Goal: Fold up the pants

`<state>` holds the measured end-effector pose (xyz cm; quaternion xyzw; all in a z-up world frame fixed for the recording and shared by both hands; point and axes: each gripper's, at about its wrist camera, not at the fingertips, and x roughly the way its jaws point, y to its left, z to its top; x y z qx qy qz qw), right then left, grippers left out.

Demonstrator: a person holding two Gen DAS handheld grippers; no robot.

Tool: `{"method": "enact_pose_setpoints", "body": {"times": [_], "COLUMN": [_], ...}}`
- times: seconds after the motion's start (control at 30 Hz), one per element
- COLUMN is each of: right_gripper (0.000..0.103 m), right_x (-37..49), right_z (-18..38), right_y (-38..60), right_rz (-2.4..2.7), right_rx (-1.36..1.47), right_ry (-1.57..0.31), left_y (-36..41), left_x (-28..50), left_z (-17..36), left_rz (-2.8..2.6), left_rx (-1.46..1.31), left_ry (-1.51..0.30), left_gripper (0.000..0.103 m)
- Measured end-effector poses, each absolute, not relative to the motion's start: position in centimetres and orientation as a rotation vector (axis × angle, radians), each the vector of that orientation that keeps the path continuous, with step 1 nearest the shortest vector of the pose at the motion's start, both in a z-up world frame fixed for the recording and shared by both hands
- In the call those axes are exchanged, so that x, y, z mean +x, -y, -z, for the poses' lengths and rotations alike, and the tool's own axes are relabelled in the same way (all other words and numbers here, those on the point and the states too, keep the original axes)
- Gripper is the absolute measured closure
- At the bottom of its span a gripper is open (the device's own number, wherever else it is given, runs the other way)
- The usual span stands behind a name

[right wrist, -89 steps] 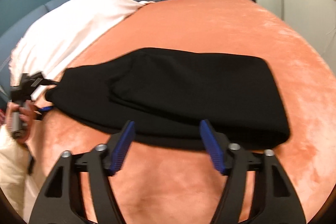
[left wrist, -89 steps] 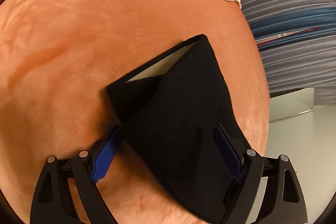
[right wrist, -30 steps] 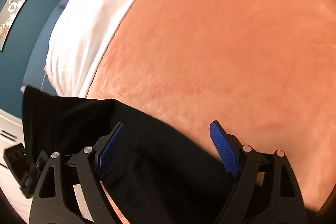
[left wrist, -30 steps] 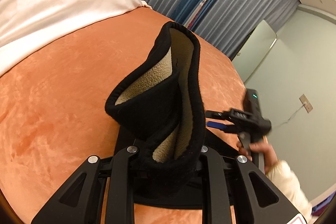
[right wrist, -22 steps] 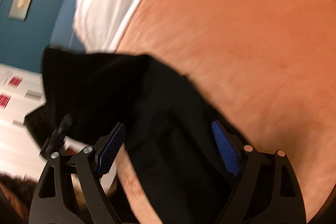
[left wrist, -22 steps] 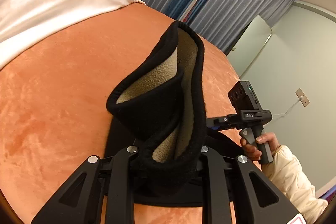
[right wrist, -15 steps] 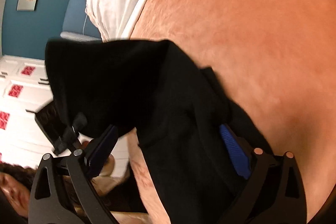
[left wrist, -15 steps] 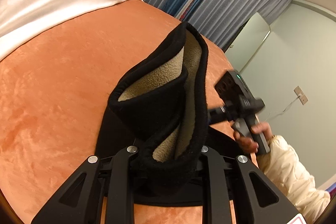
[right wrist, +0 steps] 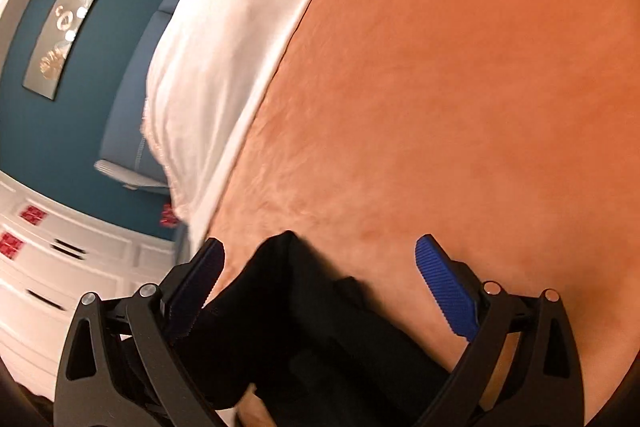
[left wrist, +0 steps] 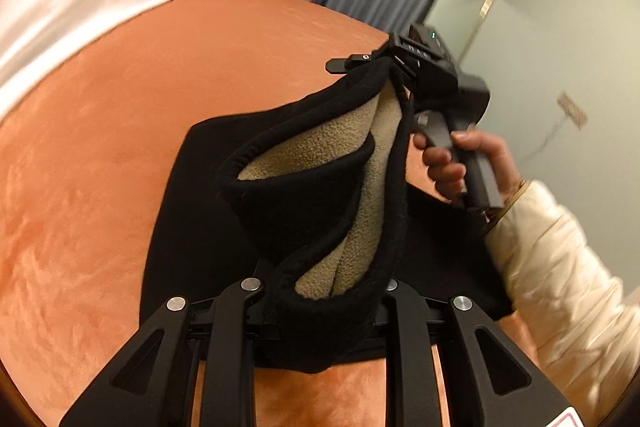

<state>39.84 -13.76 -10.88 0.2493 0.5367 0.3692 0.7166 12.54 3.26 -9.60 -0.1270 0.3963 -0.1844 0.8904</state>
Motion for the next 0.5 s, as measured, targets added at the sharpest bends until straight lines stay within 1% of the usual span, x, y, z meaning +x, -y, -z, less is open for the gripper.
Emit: {"method": "enact_pose_setpoints", "body": {"times": [0.1,0.17,0.23,0.33,0.43,0.5], "right_gripper": [0.008,0.008,0.008,0.008,0.008,0.008], "right_x": [38.4,37.8,37.6,37.3,35.7,33.3], "right_z": [9.5,8.7,8.5,8.4,8.3,8.3], "right_y": [16.2,16.9,16.8,17.1,18.4,19.9], "right_rz": [-0.800,-0.774,-0.739,-0.695,-0.643,-0.590], "right_rx": [0.587,0.560,0.519,0.496,0.429,0.383], "right_ry": [-1.132,-1.107,-1.096,-1.107,-1.136,-1.161], "left_y": [-0.4,1.9,4.9,9.2,11.8,11.8], "left_x": [12.2,12.2,12.3,11.8,9.9,9.1], "left_z": [8.8,8.9,10.1,13.1,13.7,13.1], "left_rz": [0.409,0.458,0.504,0.522,0.438,0.397], "left_rx": [-0.184,-0.157,-0.107,-0.015,0.111,0.123], "left_ry": [-0.795,-0.798,-0.853,-0.923,-0.839,-0.819], "left_gripper": [0.085,0.084,0.081,0.081,0.080,0.078]}}
